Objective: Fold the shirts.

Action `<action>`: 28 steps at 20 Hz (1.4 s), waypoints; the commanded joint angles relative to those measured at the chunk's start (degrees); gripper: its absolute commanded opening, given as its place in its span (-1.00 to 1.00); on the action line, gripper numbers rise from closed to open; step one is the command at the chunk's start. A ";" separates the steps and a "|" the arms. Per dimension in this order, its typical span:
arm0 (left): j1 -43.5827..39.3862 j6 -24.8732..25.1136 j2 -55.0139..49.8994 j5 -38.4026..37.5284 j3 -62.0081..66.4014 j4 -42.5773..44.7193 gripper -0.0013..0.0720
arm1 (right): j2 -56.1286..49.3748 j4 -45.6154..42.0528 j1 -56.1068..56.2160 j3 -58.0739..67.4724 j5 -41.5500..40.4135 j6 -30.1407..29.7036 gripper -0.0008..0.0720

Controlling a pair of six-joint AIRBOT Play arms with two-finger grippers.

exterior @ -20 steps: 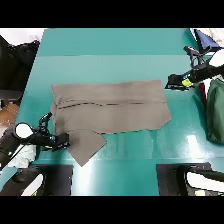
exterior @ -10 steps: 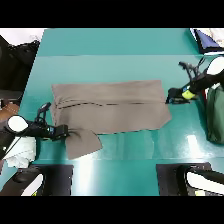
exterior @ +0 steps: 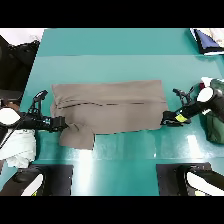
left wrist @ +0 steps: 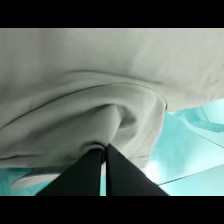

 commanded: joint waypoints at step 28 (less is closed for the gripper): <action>0.04 1.97 10.78 11.63 4.94 -4.13 -0.90 | 25.46 -2.56 -2.08 -3.02 -3.93 6.01 -0.94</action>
